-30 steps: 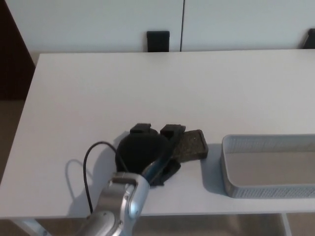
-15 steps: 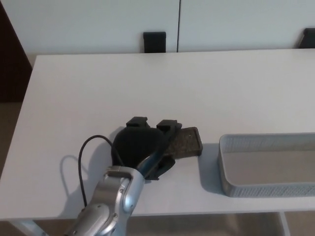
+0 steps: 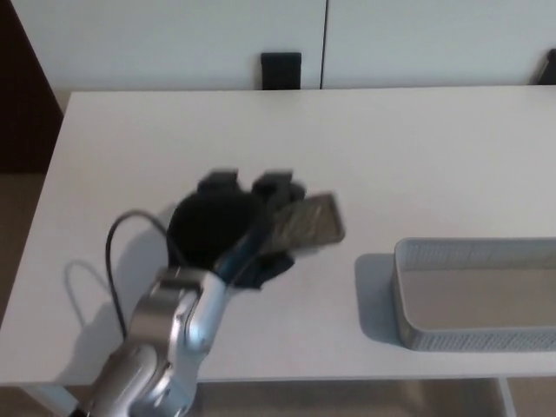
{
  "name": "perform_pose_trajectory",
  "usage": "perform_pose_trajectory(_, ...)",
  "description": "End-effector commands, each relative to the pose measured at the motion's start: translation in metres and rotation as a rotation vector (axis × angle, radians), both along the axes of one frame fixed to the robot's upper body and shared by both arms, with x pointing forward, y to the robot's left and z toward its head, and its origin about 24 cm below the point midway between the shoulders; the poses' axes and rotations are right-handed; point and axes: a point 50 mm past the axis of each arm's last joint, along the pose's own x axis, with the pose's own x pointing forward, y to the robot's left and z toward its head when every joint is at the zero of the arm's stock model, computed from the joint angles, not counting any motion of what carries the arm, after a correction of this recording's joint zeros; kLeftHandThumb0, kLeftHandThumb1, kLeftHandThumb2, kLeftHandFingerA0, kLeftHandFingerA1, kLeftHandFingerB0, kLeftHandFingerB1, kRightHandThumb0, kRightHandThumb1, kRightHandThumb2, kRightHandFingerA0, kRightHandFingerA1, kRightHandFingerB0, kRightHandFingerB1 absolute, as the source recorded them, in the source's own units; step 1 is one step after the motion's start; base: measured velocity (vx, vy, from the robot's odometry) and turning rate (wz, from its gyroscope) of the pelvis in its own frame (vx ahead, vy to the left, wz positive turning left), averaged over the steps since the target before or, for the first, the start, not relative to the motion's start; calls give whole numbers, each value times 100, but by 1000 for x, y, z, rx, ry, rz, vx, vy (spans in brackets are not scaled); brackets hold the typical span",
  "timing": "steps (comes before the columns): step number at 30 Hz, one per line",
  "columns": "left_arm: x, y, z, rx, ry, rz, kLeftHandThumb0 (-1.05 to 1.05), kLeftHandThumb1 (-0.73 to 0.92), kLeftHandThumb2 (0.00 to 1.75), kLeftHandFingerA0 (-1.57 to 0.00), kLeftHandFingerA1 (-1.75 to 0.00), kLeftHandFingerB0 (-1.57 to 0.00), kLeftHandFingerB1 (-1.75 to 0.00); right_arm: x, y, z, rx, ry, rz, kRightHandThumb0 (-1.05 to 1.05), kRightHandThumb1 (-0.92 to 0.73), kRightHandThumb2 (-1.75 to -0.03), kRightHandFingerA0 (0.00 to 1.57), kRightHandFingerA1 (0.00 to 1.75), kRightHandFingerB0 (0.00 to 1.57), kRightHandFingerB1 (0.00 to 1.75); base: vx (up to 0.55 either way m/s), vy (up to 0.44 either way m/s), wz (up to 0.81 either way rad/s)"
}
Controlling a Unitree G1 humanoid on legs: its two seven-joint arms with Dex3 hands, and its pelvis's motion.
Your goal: The robot walks towards a desk on which an eraser is kept on the left hand side and a container is kept on the right hand side. The robot picks up the eraser using its left hand and places it in the container.
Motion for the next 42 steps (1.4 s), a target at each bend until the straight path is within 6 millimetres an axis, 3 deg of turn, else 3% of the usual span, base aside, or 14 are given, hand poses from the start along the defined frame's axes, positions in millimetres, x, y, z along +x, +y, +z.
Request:
perform_pose_trajectory(1,3,-19,29,5,-19,-68,-32,78,65,-81,-134,-77,-65,-2,-6,2,-51,8,30,-43,-55,-55,51,51,37,43,0,0,0)
perform_pose_trajectory(12,-5,-88,46,10,-36,-258,-36,69,60,-91,-132,-77,-60,-2,-5,1,-44,10,34,-45,-54,-55,52,51,38,43,0,0,0)
perform_pose_trajectory(14,-8,-105,40,13,-23,-290,-35,72,63,-96,-129,-72,-45,-2,-4,1,-26,13,23,-42,-53,-55,51,52,37,44,0,0,0)
perform_pose_trajectory(28,-27,-178,14,9,31,-369,-38,74,64,-94,-143,-81,-62,1,-8,4,-14,20,33,-44,-52,-56,50,51,44,45,0,0,-1)
perform_pose_trajectory(30,-31,-185,14,-7,66,-375,-42,71,61,-96,-130,-63,-43,1,-9,3,-31,27,49,-47,-53,-56,50,50,45,45,0,0,0)
perform_pose_trajectory(31,-32,-188,14,-29,141,-376,-63,54,85,-82,-100,-25,-45,3,-7,4,-38,24,65,-47,-54,-56,51,50,45,44,0,0,0)
perform_pose_trajectory(32,-33,-189,12,-10,183,-378,-76,49,90,0,-26,0,-21,4,-7,4,-32,22,69,-48,-53,-56,50,50,45,45,0,0,0)
perform_pose_trajectory(33,-35,-189,12,0,183,-386,-92,55,92,0,0,0,-6,5,-6,5,-30,20,67,-49,-53,-55,51,50,45,44,0,0,0)
perform_pose_trajectory(34,-35,-188,14,1,190,-394,-91,66,61,0,0,0,0,6,-6,5,-34,18,66,-47,-52,-56,51,50,45,44,0,0,0)
perform_pose_trajectory(37,-33,-186,19,10,196,-415,-94,71,63,0,0,0,0,10,-7,7,-47,11,74,-48,-53,-56,51,49,45,44,0,0,0)
perform_pose_trajectory(38,-33,-186,21,24,187,-423,-102,62,99,0,0,0,-3,11,-9,9,-48,7,78,-48,-53,-56,50,50,45,44,0,0,0)
perform_pose_trajectory(39,-33,-185,21,29,183,-426,-97,75,65,0,0,0,0,11,-9,9,-47,8,82,-49,-54,-56,50,50,44,44,0,0,0)
perform_pose_trajectory(40,-33,-183,23,40,169,-434,-104,64,102,0,0,0,-3,11,-10,9,-63,16,104,-51,-55,-56,50,49,44,43,0,0,0)
perform_pose_trajectory(42,-33,-182,25,48,161,-437,-104,66,104,0,0,0,-3,10,-9,8,-68,21,112,-51,-55,-55,50,49,44,43,0,0,0)
